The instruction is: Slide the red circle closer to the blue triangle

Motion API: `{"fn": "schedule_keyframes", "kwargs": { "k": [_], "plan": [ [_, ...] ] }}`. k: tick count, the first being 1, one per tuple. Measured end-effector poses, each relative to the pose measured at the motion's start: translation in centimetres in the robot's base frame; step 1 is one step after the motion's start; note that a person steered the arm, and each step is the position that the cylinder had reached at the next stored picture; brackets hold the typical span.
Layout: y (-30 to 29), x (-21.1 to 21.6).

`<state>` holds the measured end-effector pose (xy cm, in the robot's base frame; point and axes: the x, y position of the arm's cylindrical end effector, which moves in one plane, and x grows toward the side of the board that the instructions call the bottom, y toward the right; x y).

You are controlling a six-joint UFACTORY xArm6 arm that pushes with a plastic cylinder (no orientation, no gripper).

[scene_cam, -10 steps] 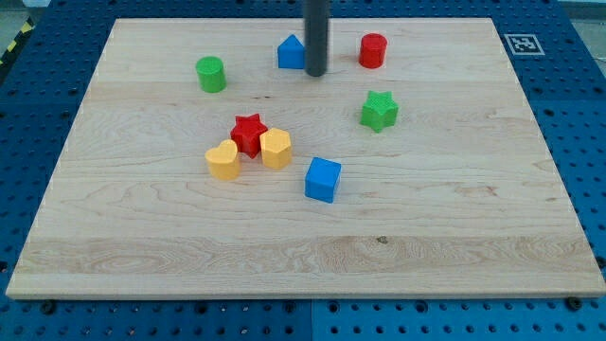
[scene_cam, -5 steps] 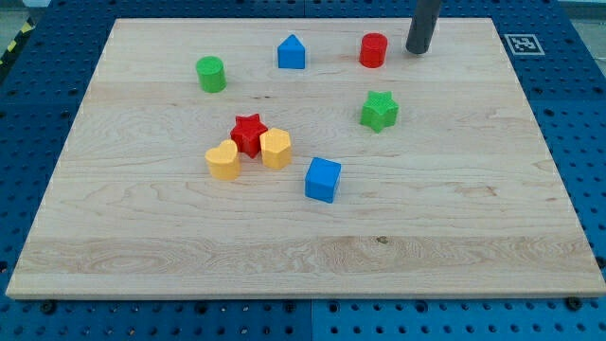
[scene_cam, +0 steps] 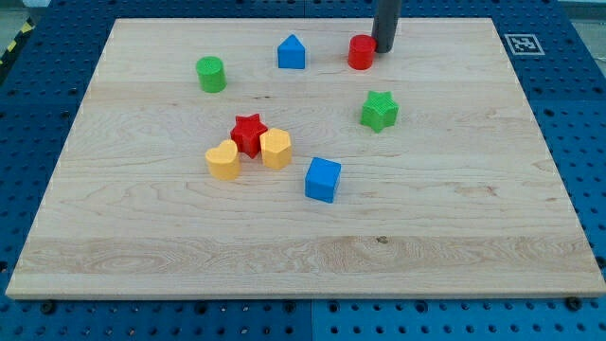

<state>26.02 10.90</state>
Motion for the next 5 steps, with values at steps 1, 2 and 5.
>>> {"fn": "schedule_keyframes", "kwargs": {
  "k": [1,2,5],
  "plan": [
    [-0.1,0.9],
    [-0.1,4.9],
    [-0.1,4.3]
  ]
}}
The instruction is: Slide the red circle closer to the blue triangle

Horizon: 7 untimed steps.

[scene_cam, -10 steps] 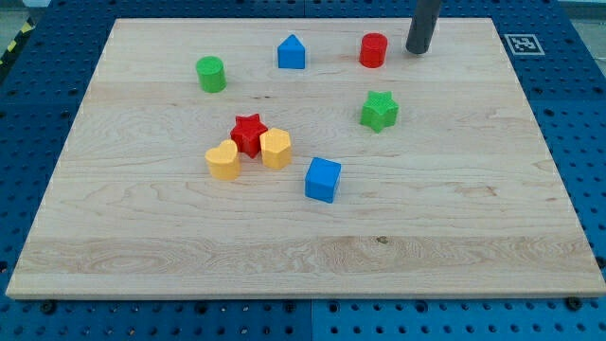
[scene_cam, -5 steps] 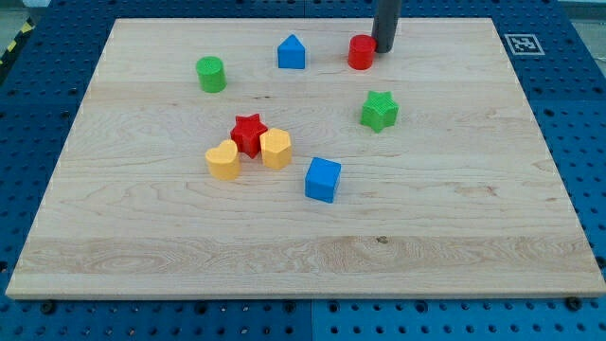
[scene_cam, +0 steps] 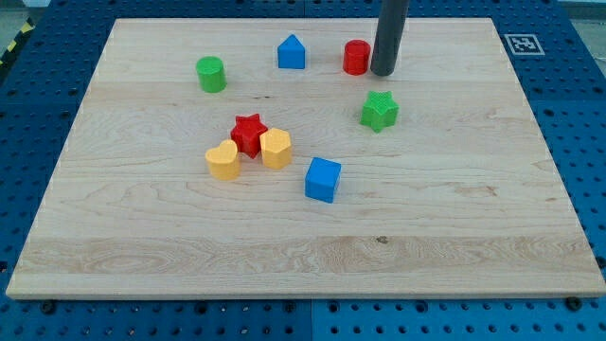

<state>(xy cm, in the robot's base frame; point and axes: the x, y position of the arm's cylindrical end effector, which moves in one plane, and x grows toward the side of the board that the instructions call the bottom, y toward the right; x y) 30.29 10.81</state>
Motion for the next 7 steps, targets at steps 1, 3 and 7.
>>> {"fn": "schedule_keyframes", "kwargs": {
  "k": [1,3,7],
  "plan": [
    [-0.7,-0.9],
    [-1.8,-3.8],
    [-7.2,-2.0]
  ]
}}
